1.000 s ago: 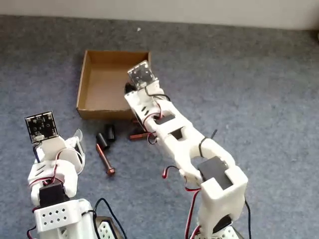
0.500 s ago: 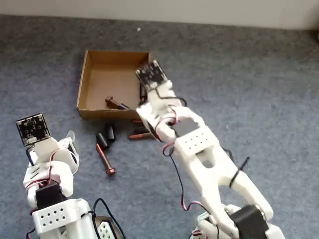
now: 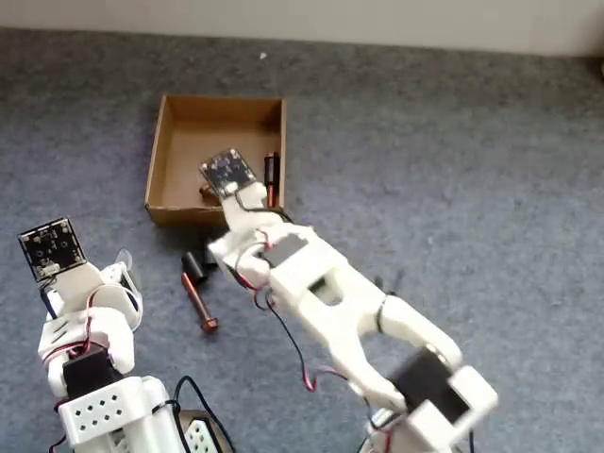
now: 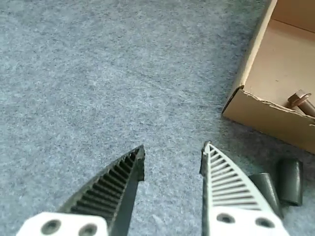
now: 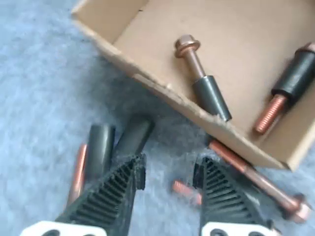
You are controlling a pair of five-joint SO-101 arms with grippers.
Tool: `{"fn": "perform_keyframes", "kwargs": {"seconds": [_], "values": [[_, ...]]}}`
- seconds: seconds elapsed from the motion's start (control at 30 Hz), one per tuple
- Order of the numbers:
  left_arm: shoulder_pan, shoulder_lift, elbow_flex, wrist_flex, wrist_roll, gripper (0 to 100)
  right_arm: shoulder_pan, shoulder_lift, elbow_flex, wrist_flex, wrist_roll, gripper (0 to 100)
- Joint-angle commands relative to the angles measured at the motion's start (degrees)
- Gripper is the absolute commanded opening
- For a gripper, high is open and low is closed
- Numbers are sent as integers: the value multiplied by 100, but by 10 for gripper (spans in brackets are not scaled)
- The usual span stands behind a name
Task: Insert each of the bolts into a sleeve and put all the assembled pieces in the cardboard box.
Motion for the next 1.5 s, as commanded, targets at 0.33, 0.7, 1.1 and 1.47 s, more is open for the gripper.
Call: {"fn": "perform_keyframes", "kwargs": {"seconds": [0.33, 0.7, 1.1, 1.47], "values": [[-48, -48, -66, -114, -62, 193, -470, 1042, -1402, 31, -501, 152], [-31, -48, -57, -114, -62, 193, -444, 1332, -1420, 22, -510, 152], [-40, -48, -57, -114, -62, 193, -435, 2035, -1499, 48, -457, 0], [-22, -48, -40, -114, -62, 193, -462, 734, -2325, 2932, 176, 5]]}}
